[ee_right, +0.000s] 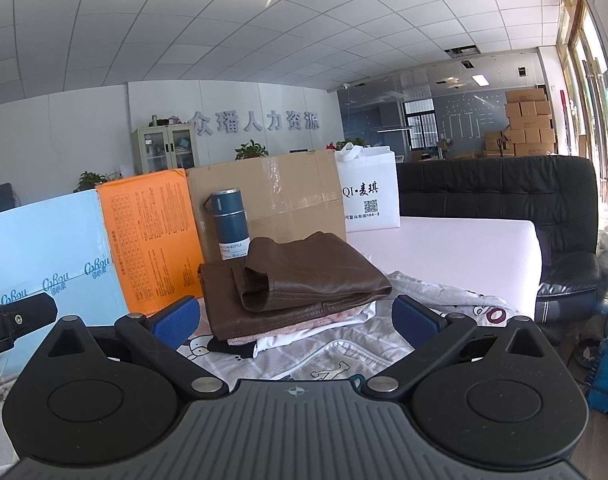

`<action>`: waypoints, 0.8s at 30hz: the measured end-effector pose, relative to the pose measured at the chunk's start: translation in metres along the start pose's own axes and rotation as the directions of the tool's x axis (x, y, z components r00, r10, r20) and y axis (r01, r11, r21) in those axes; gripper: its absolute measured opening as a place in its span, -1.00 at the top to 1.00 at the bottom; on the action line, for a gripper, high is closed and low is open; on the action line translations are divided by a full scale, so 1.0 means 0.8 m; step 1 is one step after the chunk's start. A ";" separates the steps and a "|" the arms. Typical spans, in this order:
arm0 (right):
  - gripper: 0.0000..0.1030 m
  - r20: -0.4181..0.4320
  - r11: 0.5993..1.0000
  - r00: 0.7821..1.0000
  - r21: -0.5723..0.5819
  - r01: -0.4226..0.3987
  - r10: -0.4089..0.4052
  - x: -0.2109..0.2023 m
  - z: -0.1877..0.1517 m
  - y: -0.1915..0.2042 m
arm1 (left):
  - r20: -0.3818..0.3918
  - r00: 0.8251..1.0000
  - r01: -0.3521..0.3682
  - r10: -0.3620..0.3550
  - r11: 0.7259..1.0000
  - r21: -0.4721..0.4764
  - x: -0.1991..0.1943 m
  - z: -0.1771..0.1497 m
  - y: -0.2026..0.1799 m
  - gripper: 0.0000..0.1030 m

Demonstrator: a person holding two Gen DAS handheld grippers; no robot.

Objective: Fold clothes

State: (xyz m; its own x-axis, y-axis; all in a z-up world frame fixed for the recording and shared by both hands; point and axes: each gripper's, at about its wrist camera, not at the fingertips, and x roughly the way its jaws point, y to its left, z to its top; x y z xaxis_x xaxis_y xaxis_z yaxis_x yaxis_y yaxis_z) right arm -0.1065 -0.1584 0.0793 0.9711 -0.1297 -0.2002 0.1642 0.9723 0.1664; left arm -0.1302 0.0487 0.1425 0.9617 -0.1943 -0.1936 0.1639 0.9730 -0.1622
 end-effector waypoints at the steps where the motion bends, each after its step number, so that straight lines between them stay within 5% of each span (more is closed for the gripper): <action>1: -1.00 -0.002 1.000 1.000 -0.001 0.000 0.000 0.001 -0.001 0.000 | -0.002 1.000 0.000 0.000 1.000 0.000 0.000 0.000 0.000 -1.00; 24: -1.00 -0.007 1.000 1.000 -0.012 -0.003 0.003 0.002 -0.004 -0.002 | -0.016 0.999 -0.047 0.046 0.998 -0.046 0.006 0.002 0.010 -1.00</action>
State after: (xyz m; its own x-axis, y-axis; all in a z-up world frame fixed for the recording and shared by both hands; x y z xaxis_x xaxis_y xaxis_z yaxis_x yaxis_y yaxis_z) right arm -0.1055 -0.1598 0.0759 0.9704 -0.1254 -0.2063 0.1591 0.9749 0.1555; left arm -0.1239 0.0560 0.1416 0.9646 -0.1511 -0.2160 0.1084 0.9743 -0.1975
